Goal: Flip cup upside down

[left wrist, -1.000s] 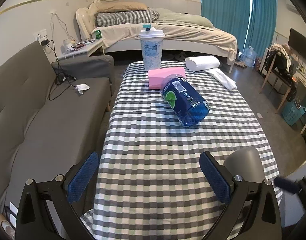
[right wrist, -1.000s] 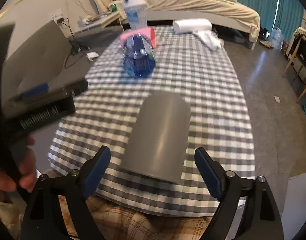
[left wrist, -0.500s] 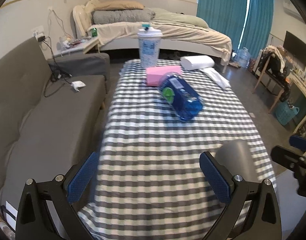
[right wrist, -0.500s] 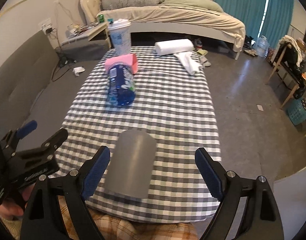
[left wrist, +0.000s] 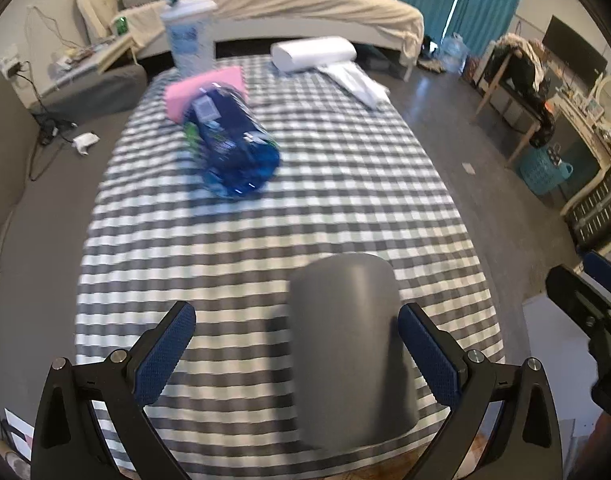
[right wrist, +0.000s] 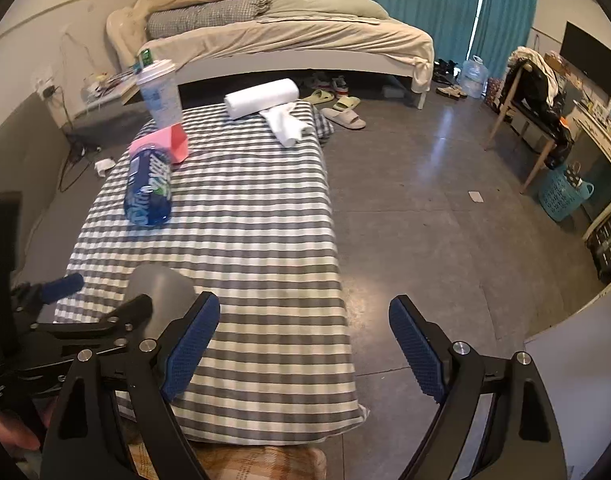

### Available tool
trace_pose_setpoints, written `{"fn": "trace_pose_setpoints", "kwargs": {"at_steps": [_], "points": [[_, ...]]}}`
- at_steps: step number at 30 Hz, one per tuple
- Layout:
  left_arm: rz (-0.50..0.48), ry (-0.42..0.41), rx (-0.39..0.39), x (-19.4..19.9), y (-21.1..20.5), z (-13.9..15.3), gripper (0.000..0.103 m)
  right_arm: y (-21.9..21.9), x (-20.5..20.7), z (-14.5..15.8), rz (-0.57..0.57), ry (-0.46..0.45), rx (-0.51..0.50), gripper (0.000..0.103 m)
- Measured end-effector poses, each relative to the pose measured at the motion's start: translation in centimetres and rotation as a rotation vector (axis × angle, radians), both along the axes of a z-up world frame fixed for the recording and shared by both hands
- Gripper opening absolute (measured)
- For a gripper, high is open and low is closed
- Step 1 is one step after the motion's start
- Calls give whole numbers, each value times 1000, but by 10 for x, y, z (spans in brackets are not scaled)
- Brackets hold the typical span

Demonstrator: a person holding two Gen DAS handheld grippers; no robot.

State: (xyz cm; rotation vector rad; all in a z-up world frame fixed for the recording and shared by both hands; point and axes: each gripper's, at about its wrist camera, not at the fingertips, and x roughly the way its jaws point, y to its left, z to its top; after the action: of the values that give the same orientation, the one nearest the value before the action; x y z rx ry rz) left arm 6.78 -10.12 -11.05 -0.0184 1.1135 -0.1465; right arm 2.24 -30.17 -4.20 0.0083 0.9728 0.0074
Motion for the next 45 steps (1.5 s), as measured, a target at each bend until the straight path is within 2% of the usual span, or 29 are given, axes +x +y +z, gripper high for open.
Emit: {"fn": "trace_pose_setpoints", "kwargs": {"at_steps": [4,10,12,14,19,23,30,34,37,40,43,45], "points": [[-23,34,-27,6,-10,-9,101,-13,-2,-9,-15,3,26,87],[-98,119,-62,10,-30,-24,93,-23,2,-23,-26,19,52,87],[-116,155,-102,11,-33,-29,79,-26,2,-25,-30,19,57,87],[-134,166,-114,10,-37,-28,76,-28,3,-27,-35,19,62,87],[-148,69,-57,8,-37,-10,76,-29,2,-30,-41,22,73,87],[-112,-84,47,11,-25,11,76,-26,0,-32,-37,23,77,87],[-35,-315,156,13,-1,7,76,-15,2,-35,-20,26,74,87],[-15,-320,136,8,12,-14,75,-10,3,-40,-13,38,73,87],[-10,-340,161,-5,17,-18,75,-7,3,-41,-10,40,74,87],[0,-312,124,-14,24,-22,75,-5,3,-40,-7,37,74,87],[-34,-256,91,-17,25,-27,75,-2,2,-37,-1,33,76,87],[-45,-224,108,-15,22,-25,76,0,2,-36,2,34,75,87]]}}
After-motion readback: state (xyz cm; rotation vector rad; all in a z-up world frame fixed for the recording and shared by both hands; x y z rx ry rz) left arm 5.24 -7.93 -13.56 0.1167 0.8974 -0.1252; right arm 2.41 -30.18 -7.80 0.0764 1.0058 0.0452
